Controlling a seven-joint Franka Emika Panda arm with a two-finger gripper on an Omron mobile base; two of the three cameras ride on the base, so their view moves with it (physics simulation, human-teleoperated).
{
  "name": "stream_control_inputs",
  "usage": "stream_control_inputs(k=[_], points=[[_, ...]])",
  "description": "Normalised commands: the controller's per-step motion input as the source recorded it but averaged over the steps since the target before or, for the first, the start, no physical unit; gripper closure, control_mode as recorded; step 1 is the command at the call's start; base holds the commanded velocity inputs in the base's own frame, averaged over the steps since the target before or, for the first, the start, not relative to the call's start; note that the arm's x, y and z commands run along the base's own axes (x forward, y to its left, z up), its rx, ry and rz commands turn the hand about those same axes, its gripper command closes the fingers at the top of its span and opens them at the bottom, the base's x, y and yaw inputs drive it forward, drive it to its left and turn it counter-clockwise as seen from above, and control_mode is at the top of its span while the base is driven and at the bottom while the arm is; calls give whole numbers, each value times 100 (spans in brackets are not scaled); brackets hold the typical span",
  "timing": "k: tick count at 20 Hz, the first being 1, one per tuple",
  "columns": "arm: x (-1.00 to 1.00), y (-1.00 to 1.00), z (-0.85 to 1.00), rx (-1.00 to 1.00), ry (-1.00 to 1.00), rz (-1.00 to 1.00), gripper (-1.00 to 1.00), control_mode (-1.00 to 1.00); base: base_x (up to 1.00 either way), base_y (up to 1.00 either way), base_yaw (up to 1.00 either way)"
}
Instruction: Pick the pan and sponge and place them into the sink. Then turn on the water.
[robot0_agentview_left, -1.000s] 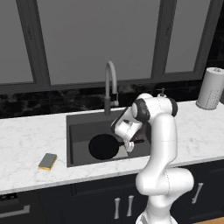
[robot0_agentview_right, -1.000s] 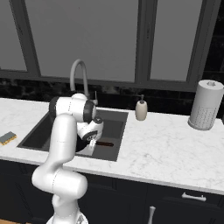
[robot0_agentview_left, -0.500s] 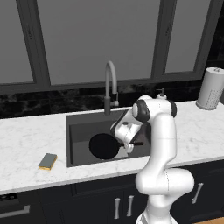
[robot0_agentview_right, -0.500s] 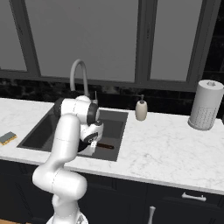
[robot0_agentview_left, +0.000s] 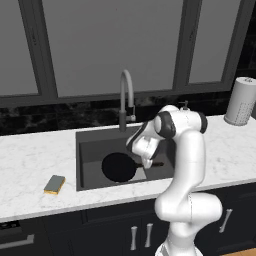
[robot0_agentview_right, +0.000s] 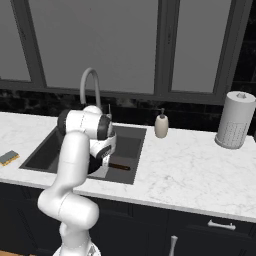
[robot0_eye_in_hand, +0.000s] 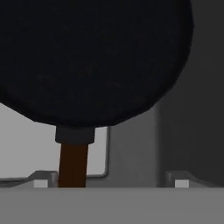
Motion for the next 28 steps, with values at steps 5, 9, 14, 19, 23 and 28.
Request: stream_control_inputs(k=[5,9,14,19,23,28], points=[[-22,0,69,-1,-6,6,-100,-100,0,0,0],[-49,-14,62,-1,-12,2,-100,-100,0,0,0],[-62,-24,65,-1,-17,1,-100,-100,0,0,0],[-75,-28,72,-1,-18,0,-100,-100,0,0,0],[-74,-30,79,0,-9,0,-100,-100,0,0,0],[-48,-41,94,0,3,0,-100,-100,0,0,0]])
